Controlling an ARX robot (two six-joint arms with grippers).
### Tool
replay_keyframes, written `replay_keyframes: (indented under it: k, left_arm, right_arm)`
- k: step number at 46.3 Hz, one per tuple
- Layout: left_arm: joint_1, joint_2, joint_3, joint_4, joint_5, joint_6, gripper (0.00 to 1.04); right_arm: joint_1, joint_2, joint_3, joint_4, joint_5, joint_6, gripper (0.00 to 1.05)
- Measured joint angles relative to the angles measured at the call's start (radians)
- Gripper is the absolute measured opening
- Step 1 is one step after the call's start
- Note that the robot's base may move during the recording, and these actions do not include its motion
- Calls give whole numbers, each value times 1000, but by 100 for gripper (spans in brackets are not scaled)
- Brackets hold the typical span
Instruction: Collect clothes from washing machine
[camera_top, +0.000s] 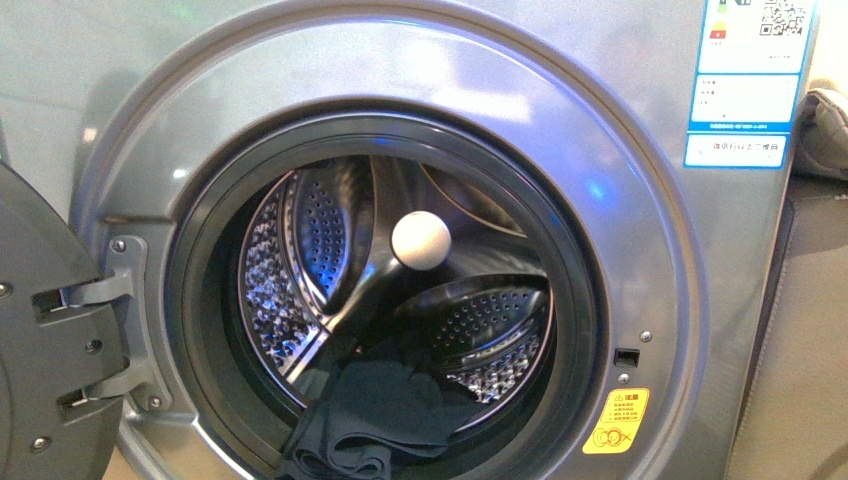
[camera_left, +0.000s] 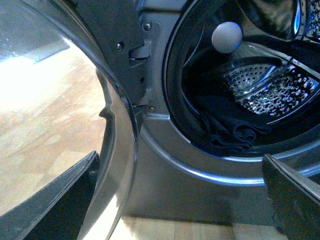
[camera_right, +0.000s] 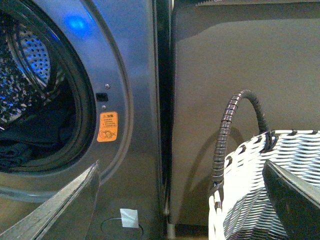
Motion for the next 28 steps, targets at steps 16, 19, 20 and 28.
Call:
replay_keyframes:
  k: [16, 19, 20, 28]
  left_arm:
    - [3, 2, 0, -2, 6, -3, 98]
    - [53, 29, 10, -22, 161, -47, 98]
    - [75, 44, 14, -20, 224, -61, 98]
    - [118, 181, 76, 78, 369, -100, 98]
  right_arm:
    - [0, 0, 0, 0, 0, 0, 97]
    - [0, 0, 0, 0, 0, 0, 97]
    - [0, 0, 0, 0, 0, 0, 97]
    - [0, 0, 0, 0, 0, 0, 97]
